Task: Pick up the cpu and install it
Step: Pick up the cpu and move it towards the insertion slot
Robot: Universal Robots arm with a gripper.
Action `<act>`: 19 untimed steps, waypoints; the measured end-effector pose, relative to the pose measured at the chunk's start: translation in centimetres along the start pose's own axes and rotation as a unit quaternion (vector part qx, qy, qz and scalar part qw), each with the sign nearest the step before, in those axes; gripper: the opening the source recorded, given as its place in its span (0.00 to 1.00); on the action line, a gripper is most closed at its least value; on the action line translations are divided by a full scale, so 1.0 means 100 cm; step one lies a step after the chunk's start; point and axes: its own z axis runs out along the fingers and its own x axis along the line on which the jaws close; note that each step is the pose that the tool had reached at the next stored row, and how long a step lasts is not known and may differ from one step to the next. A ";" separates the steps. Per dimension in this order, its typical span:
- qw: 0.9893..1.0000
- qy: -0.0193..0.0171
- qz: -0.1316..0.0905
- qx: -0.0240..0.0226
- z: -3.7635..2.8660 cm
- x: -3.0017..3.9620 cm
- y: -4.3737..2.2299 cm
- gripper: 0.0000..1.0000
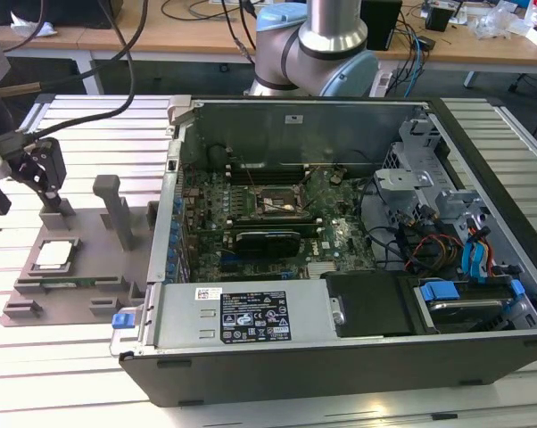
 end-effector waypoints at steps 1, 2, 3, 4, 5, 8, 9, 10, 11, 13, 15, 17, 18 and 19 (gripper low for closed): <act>1.000 0.000 0.000 0.000 0.0006 0.0000 0.0000 0.66; 1.000 0.000 0.000 0.000 0.0016 0.0001 0.0000 0.66; 1.000 0.000 0.000 0.000 0.0022 0.0001 0.0000 0.66; 1.000 0.000 0.000 0.000 0.0030 0.0001 0.0000 0.66; 1.000 0.000 0.000 0.000 0.0038 0.0001 0.0000 0.66; 1.000 0.000 0.000 0.000 0.0056 0.0001 0.0000 0.66; 1.000 0.000 0.000 0.000 0.0071 0.0002 0.0000 0.66; 1.000 0.000 0.000 0.000 0.0085 0.0002 0.0000 0.66; 1.000 0.000 0.000 0.000 0.0097 0.0002 0.0000 0.66; 1.000 0.000 0.000 0.000 0.0124 0.0003 0.0000 0.66; 1.000 0.000 0.000 0.000 0.0143 0.0003 -0.0001 0.66; 1.000 0.000 0.000 0.000 0.0164 0.0004 -0.0001 0.66; 1.000 0.000 0.000 0.000 0.0176 0.0004 -0.0001 0.66; 1.000 0.000 0.000 0.000 0.0182 0.0005 -0.0001 0.66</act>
